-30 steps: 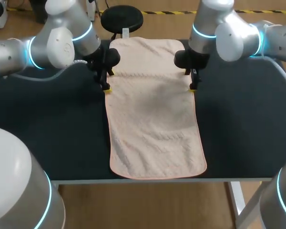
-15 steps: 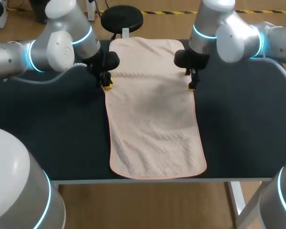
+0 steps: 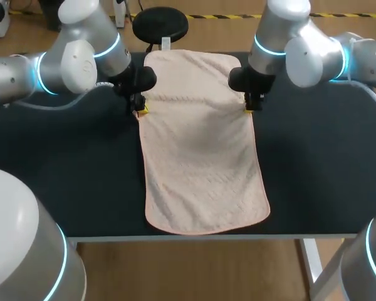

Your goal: Fold the towel

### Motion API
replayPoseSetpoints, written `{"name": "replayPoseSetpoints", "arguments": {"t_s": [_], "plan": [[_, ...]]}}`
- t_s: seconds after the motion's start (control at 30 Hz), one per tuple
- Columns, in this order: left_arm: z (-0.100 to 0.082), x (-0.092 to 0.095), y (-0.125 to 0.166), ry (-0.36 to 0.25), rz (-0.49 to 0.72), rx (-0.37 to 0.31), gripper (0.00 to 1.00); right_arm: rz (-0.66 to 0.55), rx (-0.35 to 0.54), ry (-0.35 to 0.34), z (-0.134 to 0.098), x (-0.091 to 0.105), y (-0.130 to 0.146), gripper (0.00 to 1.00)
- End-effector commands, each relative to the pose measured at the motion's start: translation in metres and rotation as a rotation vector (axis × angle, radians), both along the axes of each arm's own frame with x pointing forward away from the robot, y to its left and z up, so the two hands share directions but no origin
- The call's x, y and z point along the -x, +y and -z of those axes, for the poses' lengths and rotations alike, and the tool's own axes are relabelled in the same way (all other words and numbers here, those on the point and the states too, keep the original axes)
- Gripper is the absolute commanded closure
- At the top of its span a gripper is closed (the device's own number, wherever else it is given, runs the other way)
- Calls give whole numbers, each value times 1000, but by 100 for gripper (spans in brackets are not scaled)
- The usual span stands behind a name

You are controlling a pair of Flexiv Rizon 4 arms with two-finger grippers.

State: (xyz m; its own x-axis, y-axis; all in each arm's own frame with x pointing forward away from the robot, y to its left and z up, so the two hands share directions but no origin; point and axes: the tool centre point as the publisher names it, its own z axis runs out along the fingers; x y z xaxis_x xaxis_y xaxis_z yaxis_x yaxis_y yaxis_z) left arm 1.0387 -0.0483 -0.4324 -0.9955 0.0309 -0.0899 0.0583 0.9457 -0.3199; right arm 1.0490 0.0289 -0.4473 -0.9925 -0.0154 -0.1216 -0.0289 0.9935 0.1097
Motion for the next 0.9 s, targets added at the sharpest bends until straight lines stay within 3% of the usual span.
{"name": "replayPoseSetpoints", "arguments": {"t_s": [0.03, 0.27, 0.57, 0.9], "plan": [[-12, 2, 5, -11, -16, 21, 100, -6, 6, -15, -1, 0, -4, 100], [-42, -3, 6, -58, -44, 87, 100, 12, -8, -78, -29, -6, -10, 100], [-97, -15, 10, -161, -82, 182, 100, 25, -44, -205, -82, -23, -12, 100], [-174, -45, 22, -376, -113, 270, 100, 32, -135, -388, -176, -56, -18, 100]]}}
